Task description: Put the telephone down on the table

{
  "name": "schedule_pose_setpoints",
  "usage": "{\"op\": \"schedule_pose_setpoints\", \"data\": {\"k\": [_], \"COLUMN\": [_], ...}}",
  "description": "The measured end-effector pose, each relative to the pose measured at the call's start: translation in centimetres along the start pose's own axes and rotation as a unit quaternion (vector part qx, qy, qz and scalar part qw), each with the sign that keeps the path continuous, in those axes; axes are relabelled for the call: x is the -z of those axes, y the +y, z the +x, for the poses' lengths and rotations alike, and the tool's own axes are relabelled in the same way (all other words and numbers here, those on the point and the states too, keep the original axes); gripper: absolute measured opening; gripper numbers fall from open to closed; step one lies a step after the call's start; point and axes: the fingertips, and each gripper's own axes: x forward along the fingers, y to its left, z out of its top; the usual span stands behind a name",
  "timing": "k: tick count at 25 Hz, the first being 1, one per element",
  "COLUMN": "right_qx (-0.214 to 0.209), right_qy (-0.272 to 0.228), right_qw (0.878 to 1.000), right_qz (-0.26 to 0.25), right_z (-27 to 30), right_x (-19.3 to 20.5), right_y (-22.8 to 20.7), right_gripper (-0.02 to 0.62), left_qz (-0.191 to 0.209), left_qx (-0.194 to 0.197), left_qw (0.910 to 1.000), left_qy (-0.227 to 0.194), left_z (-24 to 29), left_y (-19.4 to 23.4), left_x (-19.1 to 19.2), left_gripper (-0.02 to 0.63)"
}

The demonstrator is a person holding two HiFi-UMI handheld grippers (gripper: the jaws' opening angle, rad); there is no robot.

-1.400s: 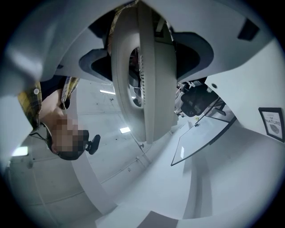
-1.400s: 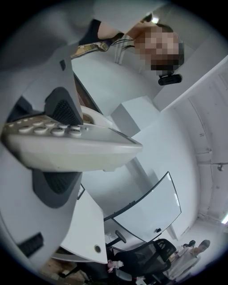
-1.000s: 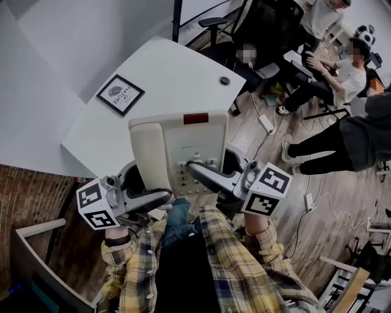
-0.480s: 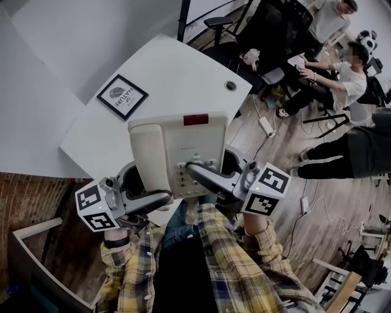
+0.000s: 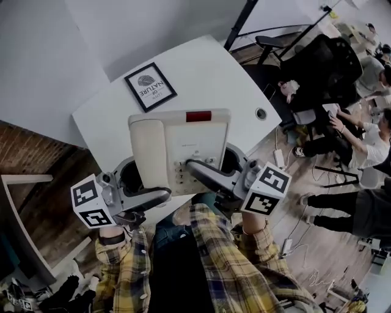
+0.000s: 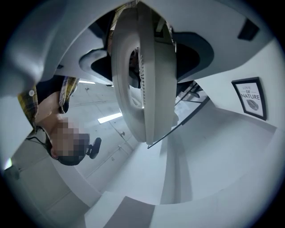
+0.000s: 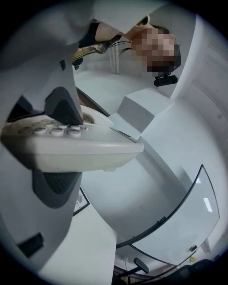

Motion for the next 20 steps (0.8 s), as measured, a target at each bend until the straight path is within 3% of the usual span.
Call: {"op": "schedule_pose_setpoints", "data": {"k": [7, 16, 20], "right_qx": [-0.111, -0.231, -0.261], "right_qy": [0.066, 0.128, 0.147], "right_qw": [0.992, 0.965, 0.954], "right_qz": [0.004, 0.002, 0.003], "right_z": [2.1, 3.1, 3.4], "right_x": [-3.2, -5.2, -5.3], "right_y": [-3.3, -4.6, -4.5], "right_gripper": [0.279, 0.279, 0.279], "left_qz": [0.024, 0.054, 0.062], "left_qx": [-0.107, -0.218, -0.247], "left_qw": [0.9922, 0.9662, 0.9556], "left_qy": [-0.060, -0.127, -0.148], "left_z": [2.5, 4.8, 4.9], "left_y": [2.1, 2.0, 1.8], "left_x": [-2.0, -3.0, -3.0], "left_gripper": [0.393, 0.393, 0.393]}}
